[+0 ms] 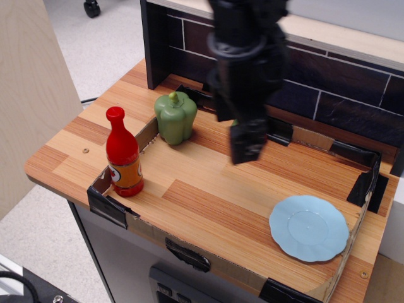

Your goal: Topple hot sauce bottle

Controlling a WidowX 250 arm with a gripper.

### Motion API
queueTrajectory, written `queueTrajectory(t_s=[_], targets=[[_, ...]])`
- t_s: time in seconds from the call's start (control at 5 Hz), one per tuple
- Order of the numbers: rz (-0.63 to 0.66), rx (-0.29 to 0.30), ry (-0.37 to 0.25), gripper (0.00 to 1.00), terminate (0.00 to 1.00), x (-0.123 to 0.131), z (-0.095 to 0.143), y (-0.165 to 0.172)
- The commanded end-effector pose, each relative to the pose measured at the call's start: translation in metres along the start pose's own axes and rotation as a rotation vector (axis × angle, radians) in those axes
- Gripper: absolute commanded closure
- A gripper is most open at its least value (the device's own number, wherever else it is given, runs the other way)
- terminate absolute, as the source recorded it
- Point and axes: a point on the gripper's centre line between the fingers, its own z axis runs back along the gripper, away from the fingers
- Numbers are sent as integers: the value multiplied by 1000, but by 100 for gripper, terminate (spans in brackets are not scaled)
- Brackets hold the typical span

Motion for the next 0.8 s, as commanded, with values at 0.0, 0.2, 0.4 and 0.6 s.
queueTrajectory(t_s=[0.0, 0.2, 0.4, 0.6], targets=[[-251, 47, 52, 0, 0, -33, 19, 38], [-255, 48, 126, 0, 0, -47, 27, 49], [-278, -9, 171, 0, 0, -59, 30, 50], [-284, -32, 196, 0, 0, -68, 31, 52]])
